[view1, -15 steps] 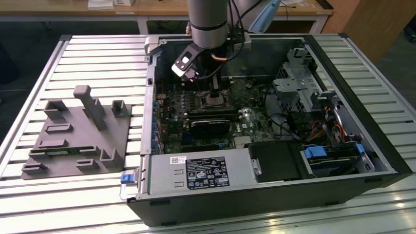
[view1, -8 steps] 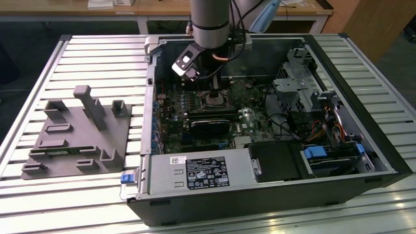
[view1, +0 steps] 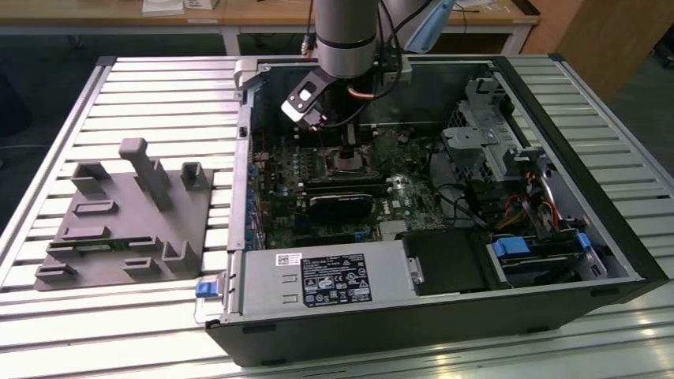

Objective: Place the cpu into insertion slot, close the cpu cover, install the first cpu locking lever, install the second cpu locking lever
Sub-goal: 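Place the cpu into insertion slot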

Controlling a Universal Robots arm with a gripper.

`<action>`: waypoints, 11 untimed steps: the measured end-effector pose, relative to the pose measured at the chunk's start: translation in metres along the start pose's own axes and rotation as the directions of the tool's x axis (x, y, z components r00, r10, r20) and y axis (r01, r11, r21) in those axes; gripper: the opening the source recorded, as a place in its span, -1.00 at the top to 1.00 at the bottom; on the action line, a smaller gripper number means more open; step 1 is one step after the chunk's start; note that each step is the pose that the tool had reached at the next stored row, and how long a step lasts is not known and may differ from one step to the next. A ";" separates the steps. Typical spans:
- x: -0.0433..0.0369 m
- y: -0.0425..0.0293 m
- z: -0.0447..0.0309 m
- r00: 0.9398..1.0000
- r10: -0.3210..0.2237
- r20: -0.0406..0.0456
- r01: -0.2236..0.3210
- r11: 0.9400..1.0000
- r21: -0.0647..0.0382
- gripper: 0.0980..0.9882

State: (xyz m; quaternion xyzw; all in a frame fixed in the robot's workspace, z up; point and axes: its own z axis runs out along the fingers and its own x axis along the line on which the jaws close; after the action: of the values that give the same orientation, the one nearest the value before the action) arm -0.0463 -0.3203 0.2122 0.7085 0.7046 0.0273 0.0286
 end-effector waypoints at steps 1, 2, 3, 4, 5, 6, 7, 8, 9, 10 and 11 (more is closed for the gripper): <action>0.0000 0.0000 0.0000 1.000 0.000 0.000 0.000 1.000 0.000 0.98; 0.0001 0.0004 0.0002 1.000 0.000 0.000 0.000 1.000 0.000 0.98; 0.0001 0.0012 0.0004 1.000 0.000 0.000 0.000 1.000 0.000 0.98; 0.0001 0.0020 0.0007 1.000 0.000 0.000 0.000 1.000 0.000 0.98; 0.0001 0.0030 0.0011 1.000 0.000 0.000 0.000 1.000 0.000 0.98; 0.0001 0.0039 0.0016 1.000 0.000 0.000 0.000 1.000 0.001 0.98; 0.0001 0.0045 0.0024 1.000 0.000 0.000 0.000 1.000 0.001 0.98; 0.0001 0.0048 0.0037 1.000 0.000 0.000 0.000 1.000 0.002 0.98; 0.0001 0.0050 0.0048 1.000 0.000 -0.001 0.000 1.000 0.003 0.98; 0.0001 0.0051 0.0059 1.000 0.000 -0.001 0.000 1.000 0.005 0.98; 0.0001 0.0052 0.0071 1.000 0.000 -0.001 0.000 1.000 0.007 0.98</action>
State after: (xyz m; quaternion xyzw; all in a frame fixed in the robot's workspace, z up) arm -0.0406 -0.3202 0.2056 0.7086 0.7047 0.0253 0.0257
